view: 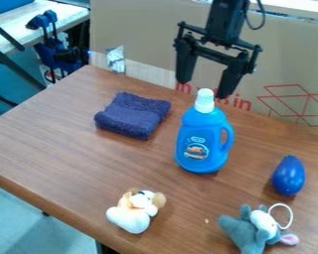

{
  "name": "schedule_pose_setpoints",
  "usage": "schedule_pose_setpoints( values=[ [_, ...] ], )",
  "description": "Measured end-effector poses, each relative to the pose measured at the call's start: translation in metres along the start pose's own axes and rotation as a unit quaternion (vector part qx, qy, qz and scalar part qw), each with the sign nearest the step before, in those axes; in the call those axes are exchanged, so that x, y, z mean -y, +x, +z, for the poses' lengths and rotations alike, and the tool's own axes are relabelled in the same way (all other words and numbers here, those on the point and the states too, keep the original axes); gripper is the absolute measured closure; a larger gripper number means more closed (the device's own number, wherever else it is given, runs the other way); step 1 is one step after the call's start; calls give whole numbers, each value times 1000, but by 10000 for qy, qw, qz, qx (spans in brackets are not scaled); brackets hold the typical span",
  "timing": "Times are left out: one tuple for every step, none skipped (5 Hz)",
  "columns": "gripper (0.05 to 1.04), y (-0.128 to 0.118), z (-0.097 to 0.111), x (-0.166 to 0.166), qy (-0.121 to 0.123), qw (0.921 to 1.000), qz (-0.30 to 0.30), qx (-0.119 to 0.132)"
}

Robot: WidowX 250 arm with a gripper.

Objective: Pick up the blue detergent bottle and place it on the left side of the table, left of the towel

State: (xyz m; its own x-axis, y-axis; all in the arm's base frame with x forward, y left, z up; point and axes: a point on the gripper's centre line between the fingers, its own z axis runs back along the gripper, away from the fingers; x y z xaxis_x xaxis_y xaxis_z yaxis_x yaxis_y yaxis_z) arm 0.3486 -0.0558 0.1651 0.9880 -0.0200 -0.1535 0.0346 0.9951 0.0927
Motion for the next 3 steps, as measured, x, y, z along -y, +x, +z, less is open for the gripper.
schedule_pose_setpoints(
  values=[
    [82, -1, 0, -7, -9, 10000, 22, -46],
    [82, 9, -11, -6, -139, 9999, -93, -12],
    [82, 12, -16, -1, -255, 9994, -210, 69]
  ],
)
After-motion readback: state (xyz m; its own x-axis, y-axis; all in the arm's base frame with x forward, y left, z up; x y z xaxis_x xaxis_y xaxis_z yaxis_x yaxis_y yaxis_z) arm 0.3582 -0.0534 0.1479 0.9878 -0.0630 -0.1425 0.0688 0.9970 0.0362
